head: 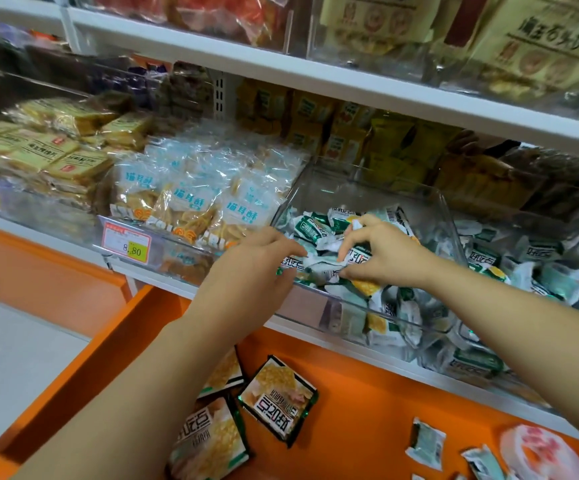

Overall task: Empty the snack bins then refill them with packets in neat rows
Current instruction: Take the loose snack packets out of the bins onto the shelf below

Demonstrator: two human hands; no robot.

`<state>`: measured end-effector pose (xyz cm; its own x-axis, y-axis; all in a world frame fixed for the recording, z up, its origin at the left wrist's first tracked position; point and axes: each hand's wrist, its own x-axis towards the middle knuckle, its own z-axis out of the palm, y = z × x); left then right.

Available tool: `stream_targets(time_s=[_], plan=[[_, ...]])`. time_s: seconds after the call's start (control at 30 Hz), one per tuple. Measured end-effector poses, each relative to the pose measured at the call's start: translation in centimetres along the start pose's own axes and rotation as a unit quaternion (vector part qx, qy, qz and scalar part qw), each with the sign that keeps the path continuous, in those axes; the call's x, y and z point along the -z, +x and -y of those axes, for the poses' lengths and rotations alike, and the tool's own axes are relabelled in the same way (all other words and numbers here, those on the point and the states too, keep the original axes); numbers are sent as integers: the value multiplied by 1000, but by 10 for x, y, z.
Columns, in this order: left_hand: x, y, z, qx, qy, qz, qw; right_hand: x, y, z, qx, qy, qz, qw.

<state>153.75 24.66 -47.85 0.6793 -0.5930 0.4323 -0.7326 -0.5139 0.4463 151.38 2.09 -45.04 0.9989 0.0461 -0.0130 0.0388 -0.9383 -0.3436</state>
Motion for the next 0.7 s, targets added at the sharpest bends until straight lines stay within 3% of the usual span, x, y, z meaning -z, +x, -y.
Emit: stream_targets(time_s=[0.17,0.37,0.53,0.7], plan=[[6,31,-16,13,-37,73,997,24,-27,-3,-20,32,-112,993],[4,72,-30,57,-32,225,972,43,-81,-11,-55,108,-224,967],[-16,65,-82,14,-71,212,975,50,-143,-15,-76,138,-247,956],[-59,22,-121,-60,1,155,986,44,-224,-31,-90,172,-202,960]])
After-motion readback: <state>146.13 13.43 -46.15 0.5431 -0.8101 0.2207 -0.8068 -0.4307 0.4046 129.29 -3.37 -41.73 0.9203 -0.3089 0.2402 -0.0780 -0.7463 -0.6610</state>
